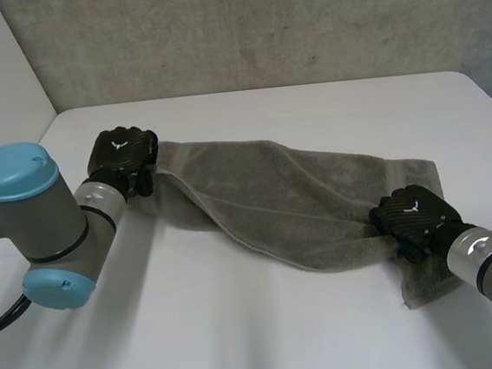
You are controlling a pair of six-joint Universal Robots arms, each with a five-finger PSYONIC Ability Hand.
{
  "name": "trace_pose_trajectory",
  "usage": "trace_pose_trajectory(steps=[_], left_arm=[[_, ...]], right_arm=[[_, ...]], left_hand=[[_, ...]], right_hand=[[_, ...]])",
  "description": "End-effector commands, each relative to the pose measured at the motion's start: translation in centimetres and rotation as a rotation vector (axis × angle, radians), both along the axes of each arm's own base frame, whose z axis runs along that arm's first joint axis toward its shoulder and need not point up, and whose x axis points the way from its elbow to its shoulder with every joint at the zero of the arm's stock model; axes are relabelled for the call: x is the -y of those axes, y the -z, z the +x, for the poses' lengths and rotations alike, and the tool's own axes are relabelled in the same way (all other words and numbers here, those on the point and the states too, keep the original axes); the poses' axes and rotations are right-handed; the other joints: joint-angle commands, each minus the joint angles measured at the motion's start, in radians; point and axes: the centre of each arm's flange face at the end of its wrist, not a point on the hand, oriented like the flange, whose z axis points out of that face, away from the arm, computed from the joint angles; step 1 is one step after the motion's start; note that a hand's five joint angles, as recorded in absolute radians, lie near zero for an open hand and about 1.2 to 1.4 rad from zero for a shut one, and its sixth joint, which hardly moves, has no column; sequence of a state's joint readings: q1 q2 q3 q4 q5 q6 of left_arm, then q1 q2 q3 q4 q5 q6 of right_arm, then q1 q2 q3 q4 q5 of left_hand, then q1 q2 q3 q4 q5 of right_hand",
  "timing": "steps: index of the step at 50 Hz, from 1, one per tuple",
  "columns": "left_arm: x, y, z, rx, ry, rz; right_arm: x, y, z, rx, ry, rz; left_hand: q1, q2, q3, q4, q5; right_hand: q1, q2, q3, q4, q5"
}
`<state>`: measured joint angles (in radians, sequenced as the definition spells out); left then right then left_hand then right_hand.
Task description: Fold the towel.
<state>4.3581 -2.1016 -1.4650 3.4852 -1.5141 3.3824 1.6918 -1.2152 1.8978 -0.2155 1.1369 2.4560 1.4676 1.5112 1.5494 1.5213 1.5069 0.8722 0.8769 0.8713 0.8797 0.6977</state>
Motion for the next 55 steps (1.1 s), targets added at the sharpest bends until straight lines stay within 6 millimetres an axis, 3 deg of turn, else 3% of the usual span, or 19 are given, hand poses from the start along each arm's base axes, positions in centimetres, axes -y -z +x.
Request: trace_pose_trajectory(steps=[1,12,23,26,28,29,30,34,39,44,51,55], left_arm=[[0.0,0.1,0.0,0.000,0.000,0.001],[0.1,0.0,0.0,0.000,-0.001,0.000],[0.0,0.1,0.0,0.000,0.000,0.001],[0.0,0.1,0.0,0.000,0.000,0.001],[0.0,0.0,0.0,0.000,0.000,0.000],[0.0,0.0,0.0,0.000,0.000,0.000],[0.1,-0.1,0.0,0.000,0.000,-0.003],[0.4,-0.7,-0.1,-0.004,0.000,-0.025],[1.2,-1.5,-0.3,-0.018,0.000,-0.057],[1.5,-2.1,-0.5,-0.033,0.000,-0.076],[1.4,-2.1,0.0,-0.055,-0.010,-0.061],[1.0,-4.7,0.7,-0.104,-0.025,-0.102]], right_arm=[[-0.2,-0.1,-0.2,-0.009,0.016,0.001],[-0.3,-1.3,-1.6,-0.005,0.059,0.004],[0.2,-2.4,-3.7,-0.005,0.120,0.005],[0.1,-2.8,-4.0,-0.003,0.120,0.010],[0.2,-3.4,-4.2,0.008,0.117,0.013],[0.2,-3.4,-4.2,0.008,0.117,0.013],[0.3,-3.7,-4.3,0.018,0.114,0.016],[1.1,-4.7,-4.5,0.035,0.106,0.000],[3.1,-7.3,-4.1,0.077,0.064,-0.007],[5.1,-7.2,-4.2,0.125,0.078,0.072],[5.8,-8.6,-3.8,0.154,0.075,0.065],[6.2,-11.2,-3.7,0.201,0.087,0.005]], left_hand=[[-0.071,-0.115,-0.153,-0.125,-0.285],[-0.071,-0.115,-0.153,-0.125,-0.285],[-0.071,-0.115,-0.153,-0.125,-0.285],[-0.071,-0.115,-0.153,-0.125,-0.285],[-0.071,-0.115,-0.153,-0.125,-0.285],[-0.071,-0.115,-0.153,-0.125,-0.285],[-0.071,-0.115,-0.153,-0.125,-0.285],[-0.071,-0.115,-0.153,-0.125,-0.285],[-0.071,-0.115,-0.153,-0.125,-0.285],[-0.071,-0.115,-0.153,-0.125,-0.285],[-0.071,-0.115,-0.153,-0.125,-0.285],[-0.071,-0.115,-0.153,-0.125,-0.285]], right_hand=[[-0.006,-0.011,-0.005,-0.014,-0.006],[-0.174,-0.178,-0.173,-0.181,-0.174],[-0.165,-0.169,-0.164,-0.172,-0.165],[-0.071,-0.076,-0.070,-0.078,-0.071],[0.303,0.298,0.304,0.295,0.303],[0.305,0.300,0.306,0.297,0.305],[0.522,0.517,0.523,0.514,0.522],[0.524,0.519,0.525,0.517,0.524],[0.524,0.519,0.525,0.517,0.524],[0.524,0.519,0.525,0.517,0.524],[0.524,0.519,0.525,0.517,0.524],[0.524,0.519,0.525,0.517,0.524]])
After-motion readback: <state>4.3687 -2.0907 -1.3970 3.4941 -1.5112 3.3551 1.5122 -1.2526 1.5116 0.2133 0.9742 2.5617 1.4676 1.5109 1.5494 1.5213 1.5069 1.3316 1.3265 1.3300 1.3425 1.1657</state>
